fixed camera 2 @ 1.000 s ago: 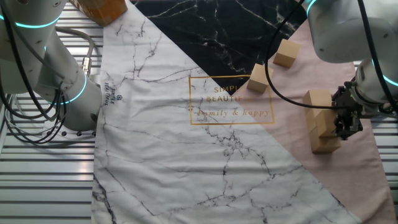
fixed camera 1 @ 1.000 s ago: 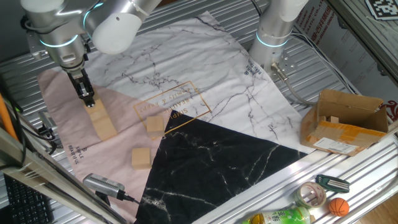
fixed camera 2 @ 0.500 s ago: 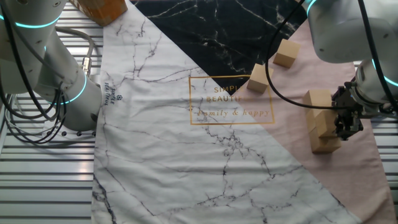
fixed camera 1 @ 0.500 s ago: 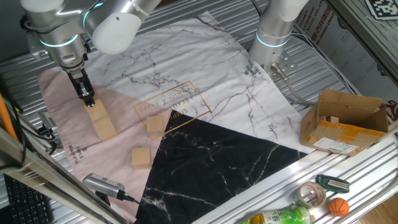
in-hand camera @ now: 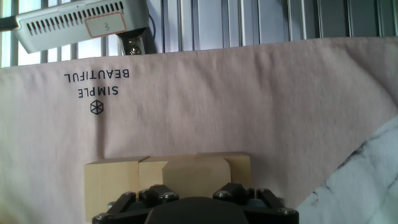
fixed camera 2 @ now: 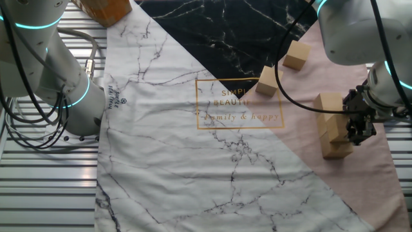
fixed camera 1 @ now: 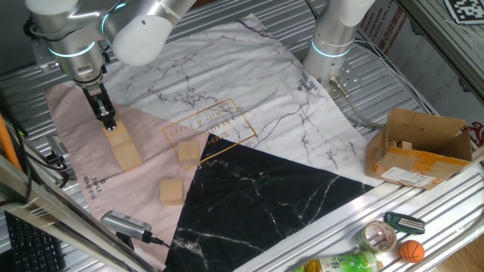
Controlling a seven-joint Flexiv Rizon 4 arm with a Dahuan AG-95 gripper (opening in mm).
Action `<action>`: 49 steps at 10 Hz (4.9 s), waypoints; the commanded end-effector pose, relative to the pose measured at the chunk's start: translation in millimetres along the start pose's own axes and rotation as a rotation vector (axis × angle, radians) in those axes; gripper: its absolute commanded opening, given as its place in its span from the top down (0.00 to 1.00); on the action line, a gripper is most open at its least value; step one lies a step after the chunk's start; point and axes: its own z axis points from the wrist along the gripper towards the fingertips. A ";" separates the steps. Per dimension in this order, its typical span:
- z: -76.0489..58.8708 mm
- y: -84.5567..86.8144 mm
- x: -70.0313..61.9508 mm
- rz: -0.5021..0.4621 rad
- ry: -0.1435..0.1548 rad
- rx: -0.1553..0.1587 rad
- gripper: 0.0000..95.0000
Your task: Stack the blocks into a pyramid shape
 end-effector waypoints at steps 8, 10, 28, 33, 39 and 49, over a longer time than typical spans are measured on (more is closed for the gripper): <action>0.2 0.0 -0.5 -0.008 -0.001 0.000 0.20; 0.2 0.0 -0.5 -0.008 -0.001 0.000 0.20; -35.8 4.2 -6.1 -0.035 0.009 0.015 0.00; -63.1 33.6 -0.3 -0.035 0.016 0.020 0.20; -67.8 125.2 0.9 -0.071 0.037 0.014 0.40; -60.9 182.2 -11.5 -0.350 0.044 -0.015 0.80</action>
